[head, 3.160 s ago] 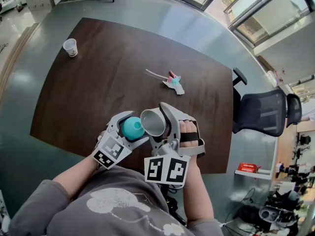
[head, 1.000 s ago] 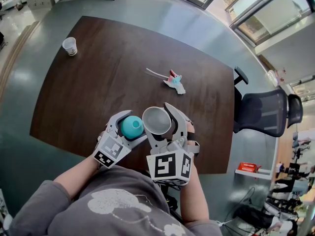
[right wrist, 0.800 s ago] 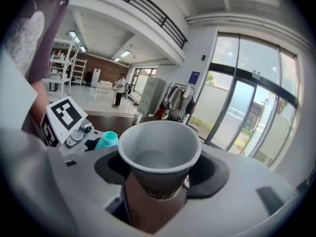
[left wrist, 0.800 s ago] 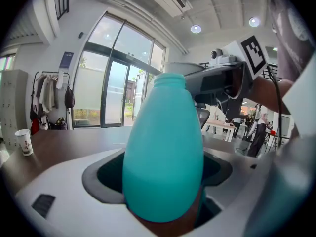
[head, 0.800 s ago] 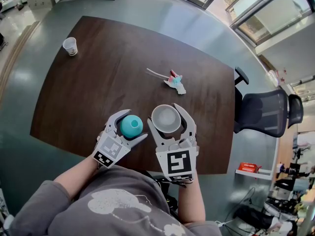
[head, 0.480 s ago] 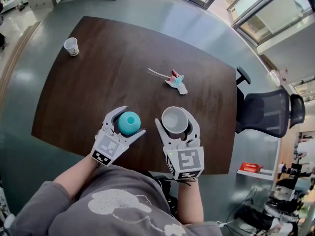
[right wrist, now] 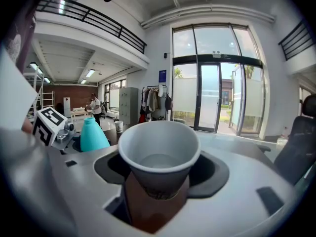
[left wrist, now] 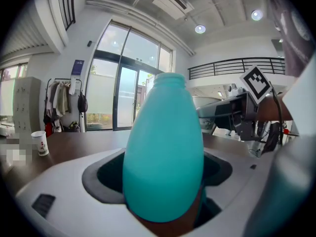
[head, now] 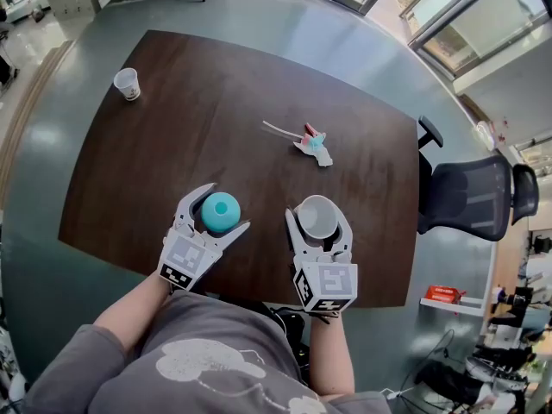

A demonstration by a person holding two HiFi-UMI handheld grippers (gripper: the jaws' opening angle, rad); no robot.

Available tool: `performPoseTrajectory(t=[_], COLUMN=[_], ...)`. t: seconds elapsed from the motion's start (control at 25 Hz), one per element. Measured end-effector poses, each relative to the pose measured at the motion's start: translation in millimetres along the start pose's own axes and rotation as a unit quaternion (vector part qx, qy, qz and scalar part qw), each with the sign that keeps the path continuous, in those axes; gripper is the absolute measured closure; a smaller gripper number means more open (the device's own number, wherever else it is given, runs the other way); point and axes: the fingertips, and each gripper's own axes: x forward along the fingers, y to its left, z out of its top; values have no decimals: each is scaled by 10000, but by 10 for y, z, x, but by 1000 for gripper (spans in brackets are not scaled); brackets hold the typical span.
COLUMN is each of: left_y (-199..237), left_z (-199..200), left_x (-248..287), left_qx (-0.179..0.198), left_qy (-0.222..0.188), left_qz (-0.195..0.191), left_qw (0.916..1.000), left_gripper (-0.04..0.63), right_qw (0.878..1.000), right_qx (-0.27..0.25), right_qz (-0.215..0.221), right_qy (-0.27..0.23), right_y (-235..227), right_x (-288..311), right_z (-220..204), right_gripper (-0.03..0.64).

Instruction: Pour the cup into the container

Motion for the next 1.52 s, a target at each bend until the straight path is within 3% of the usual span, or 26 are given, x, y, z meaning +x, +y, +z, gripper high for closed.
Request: performPoseTrajectory(t=[0.16,0.72,1.0,1.52], left_y=[38,125,123,216], left_z=[-60,-365,-497,-761], left_x=[-13,96,165,338], left_qx=[15,246,93,145], left_qy=[-19,162,107,237], left_qz=[24,41,-58,-107], left_qw=[10000,9996,9999,9996], left_gripper=[172,172,172,172], right_qw=[9997,9995,9986,9966], right_qx=[126,206,364,591], right_qz=[-210,-62,-21,-82], right_qy=[52,249,386,577], right_y=[-8,191,269,208], right_x=[15,257,355,550], right_z=[-198,-807,-1063,-1402], right_gripper=[316,316,316,315])
